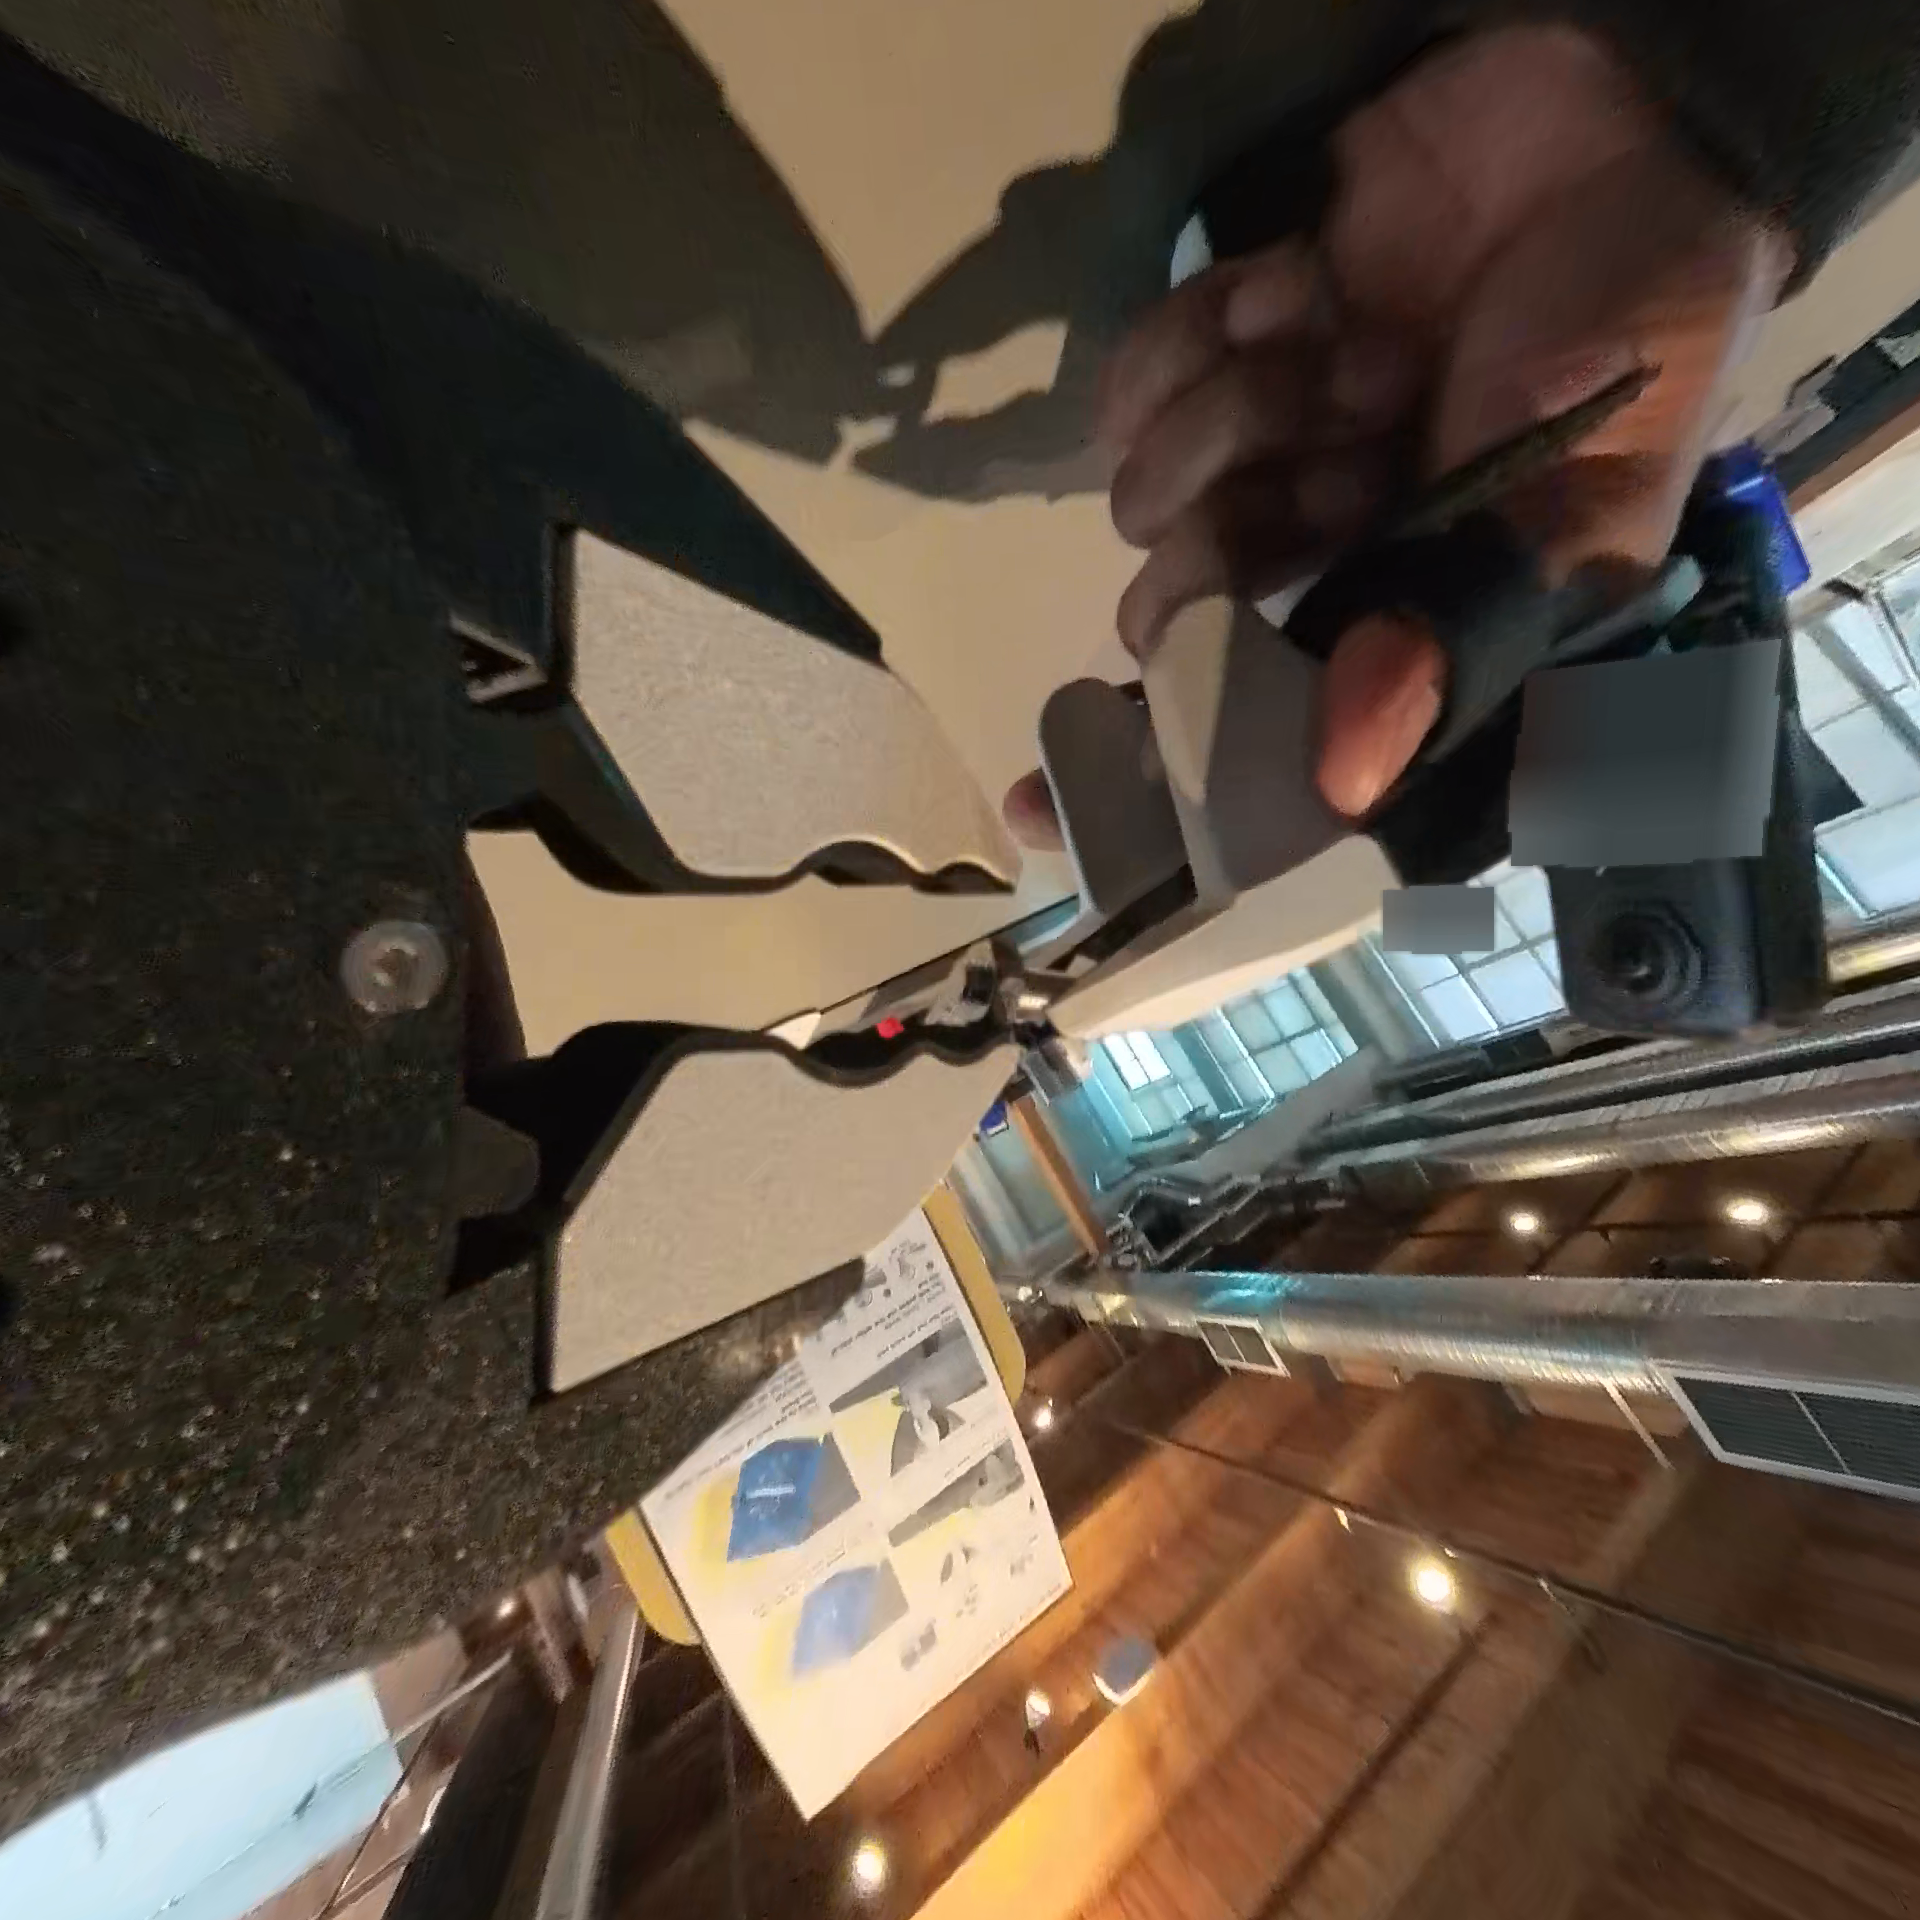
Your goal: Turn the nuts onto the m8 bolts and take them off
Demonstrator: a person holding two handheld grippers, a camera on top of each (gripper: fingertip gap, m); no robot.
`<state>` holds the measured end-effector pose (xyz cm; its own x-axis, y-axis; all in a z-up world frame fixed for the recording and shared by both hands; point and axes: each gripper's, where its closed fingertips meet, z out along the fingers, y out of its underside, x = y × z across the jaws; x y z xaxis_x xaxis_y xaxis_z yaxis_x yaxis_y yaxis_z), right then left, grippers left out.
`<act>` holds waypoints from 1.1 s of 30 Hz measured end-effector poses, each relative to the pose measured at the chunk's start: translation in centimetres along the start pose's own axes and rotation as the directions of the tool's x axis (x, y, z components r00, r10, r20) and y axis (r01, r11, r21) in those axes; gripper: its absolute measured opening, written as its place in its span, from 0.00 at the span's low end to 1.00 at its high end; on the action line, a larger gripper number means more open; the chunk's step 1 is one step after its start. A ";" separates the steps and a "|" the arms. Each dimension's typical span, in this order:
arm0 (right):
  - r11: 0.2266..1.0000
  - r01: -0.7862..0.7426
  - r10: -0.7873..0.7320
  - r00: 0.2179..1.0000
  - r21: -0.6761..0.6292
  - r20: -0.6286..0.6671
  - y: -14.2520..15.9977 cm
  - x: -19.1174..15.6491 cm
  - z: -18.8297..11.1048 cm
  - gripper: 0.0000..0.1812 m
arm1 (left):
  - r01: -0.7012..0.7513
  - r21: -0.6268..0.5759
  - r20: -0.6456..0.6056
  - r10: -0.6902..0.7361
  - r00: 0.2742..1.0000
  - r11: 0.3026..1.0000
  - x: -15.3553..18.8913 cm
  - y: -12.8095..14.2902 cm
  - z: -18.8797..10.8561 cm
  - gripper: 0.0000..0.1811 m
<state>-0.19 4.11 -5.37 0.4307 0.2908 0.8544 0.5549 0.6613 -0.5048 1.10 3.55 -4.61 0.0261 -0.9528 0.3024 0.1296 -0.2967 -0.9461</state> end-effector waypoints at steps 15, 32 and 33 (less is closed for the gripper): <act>0.639 -0.765 0.734 0.576 -0.078 0.361 -0.6 -0.2 -0.6 0.11 | -0.016 -0.006 -0.026 0.016 1.000 1.000 0.5 0.1 0.1 0.08; 0.999 -0.036 0.038 0.997 0.018 -0.073 -0.3 1.3 -0.3 0.09 | 0.013 0.015 0.000 -0.013 1.000 1.000 -0.1 -0.2 -0.1 0.08; 0.997 -0.072 0.073 0.996 0.023 -0.056 -0.3 1.2 -0.3 0.09 | 0.013 0.015 -0.001 -0.013 1.000 1.000 -0.1 -0.2 -0.1 0.08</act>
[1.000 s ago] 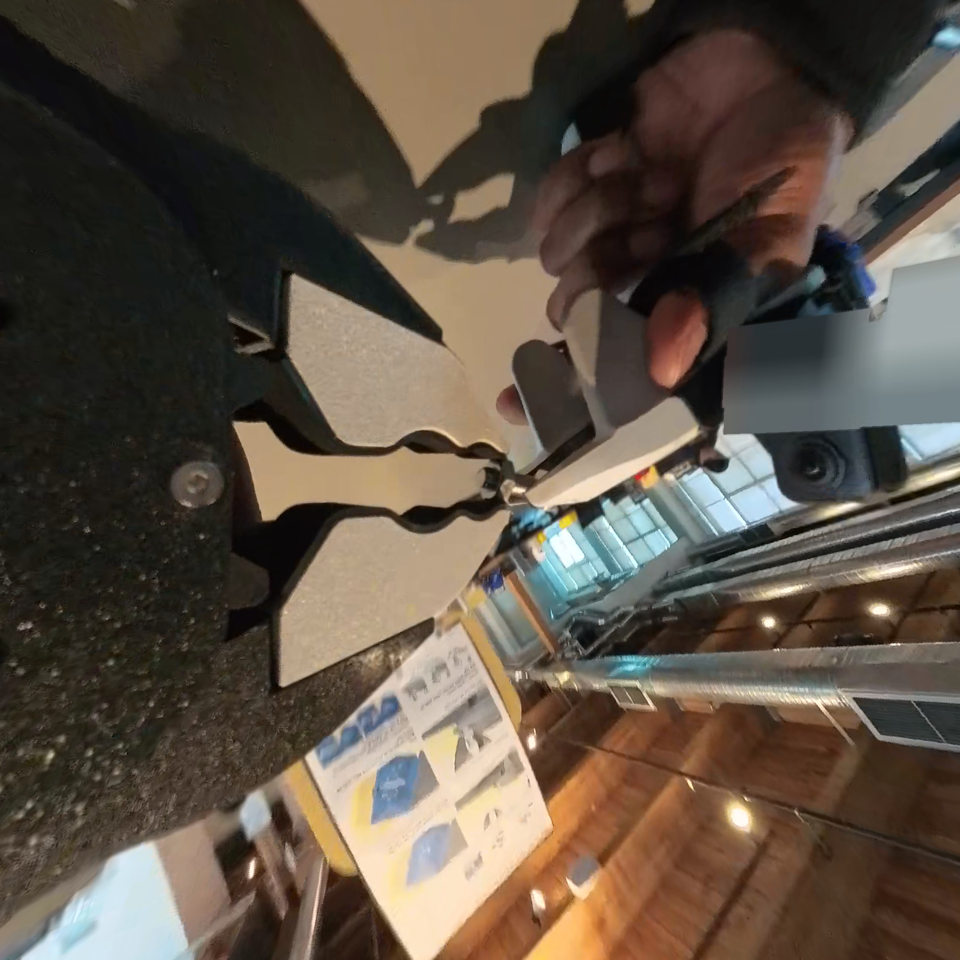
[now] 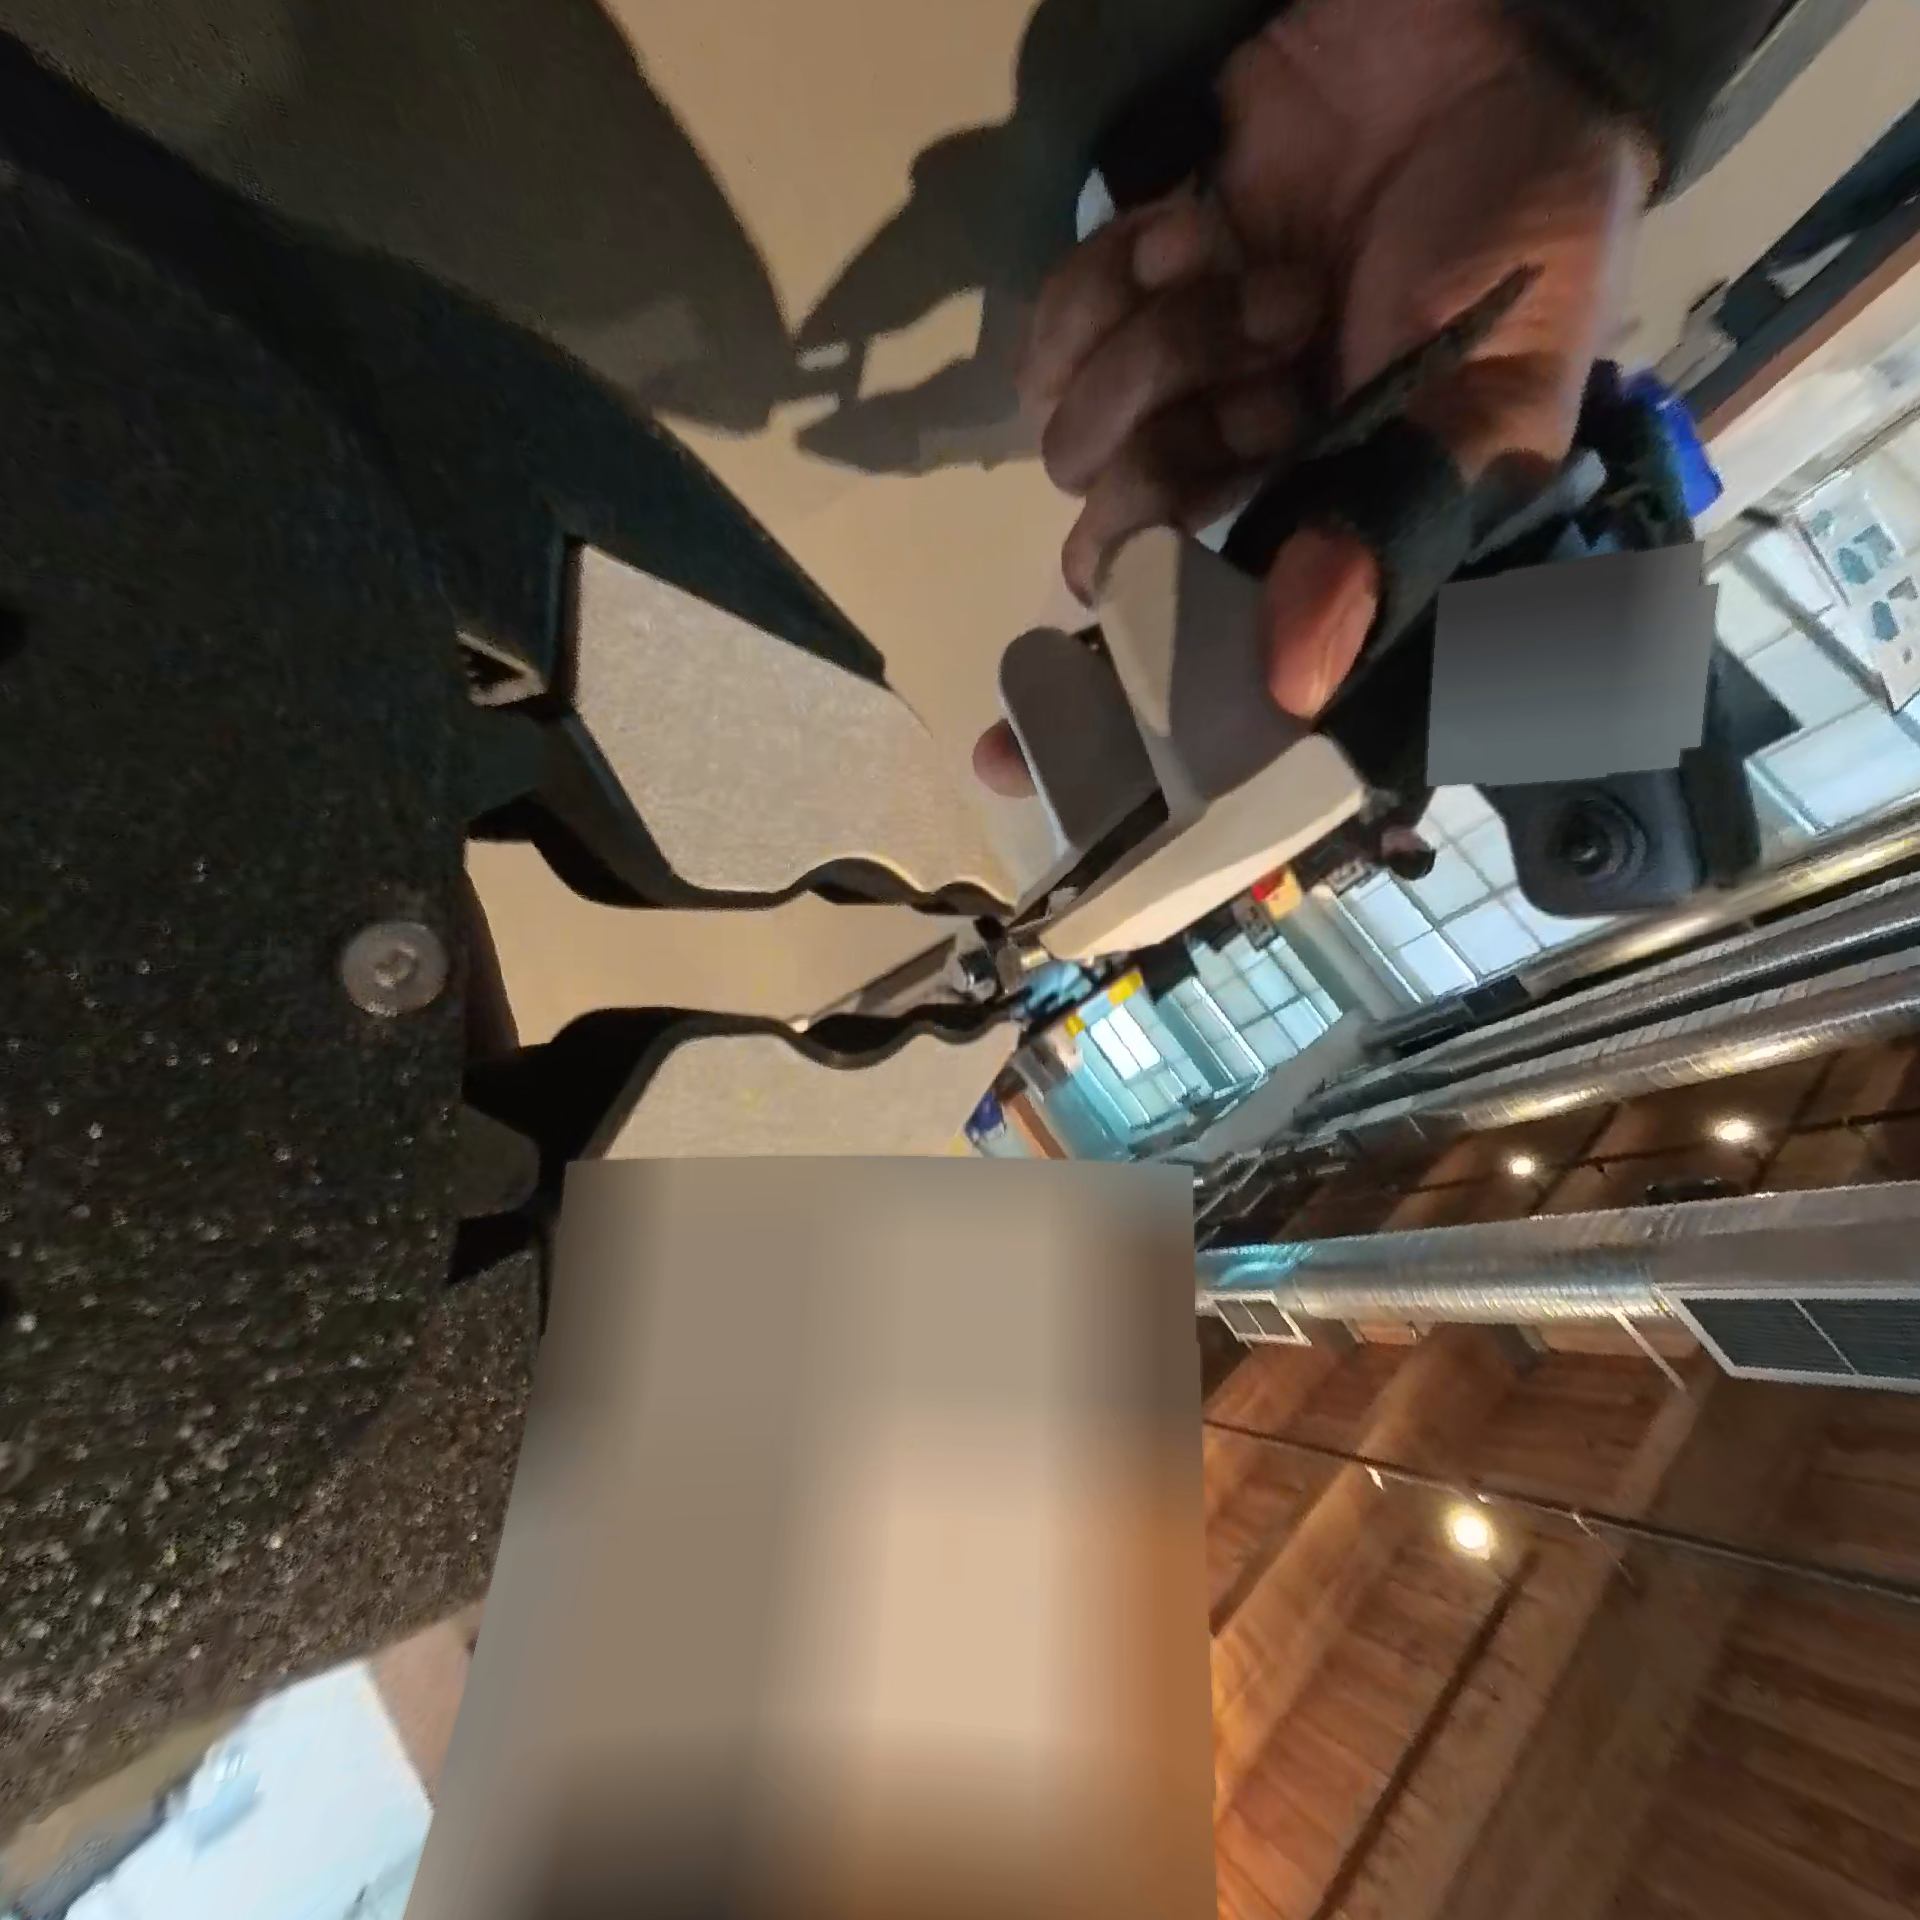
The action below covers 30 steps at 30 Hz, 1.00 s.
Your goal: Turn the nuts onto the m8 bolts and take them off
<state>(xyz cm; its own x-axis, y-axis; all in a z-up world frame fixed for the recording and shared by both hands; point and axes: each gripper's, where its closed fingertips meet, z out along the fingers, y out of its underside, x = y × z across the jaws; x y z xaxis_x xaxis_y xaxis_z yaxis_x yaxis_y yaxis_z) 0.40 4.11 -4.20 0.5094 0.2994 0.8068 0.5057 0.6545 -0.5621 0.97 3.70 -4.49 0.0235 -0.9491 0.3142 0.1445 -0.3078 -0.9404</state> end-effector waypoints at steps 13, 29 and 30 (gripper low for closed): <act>0.507 -0.842 0.816 0.402 -0.181 0.416 -0.2 -0.6 -0.7 0.09 | -0.019 -0.027 -0.016 0.019 1.000 0.999 0.4 0.4 0.2 0.08; 0.923 -0.379 0.353 0.902 0.065 0.249 -1.4 -0.2 -0.9 0.21 | 0.005 -0.007 -0.048 -0.006 0.999 1.000 0.6 0.1 0.0 0.08; 0.930 -0.360 0.336 0.913 0.070 0.230 -1.4 -0.1 -0.8 0.19 | 0.008 -0.009 -0.051 -0.008 0.999 1.000 0.7 0.1 0.0 0.08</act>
<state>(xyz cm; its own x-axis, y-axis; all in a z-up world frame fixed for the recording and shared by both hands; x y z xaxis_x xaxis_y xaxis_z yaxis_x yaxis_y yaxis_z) 0.25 2.62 -3.65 0.4750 0.6528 0.5902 0.2384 0.5501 -0.8003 0.96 3.03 -4.39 -0.0283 -0.9487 0.3148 0.1357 -0.3156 -0.9391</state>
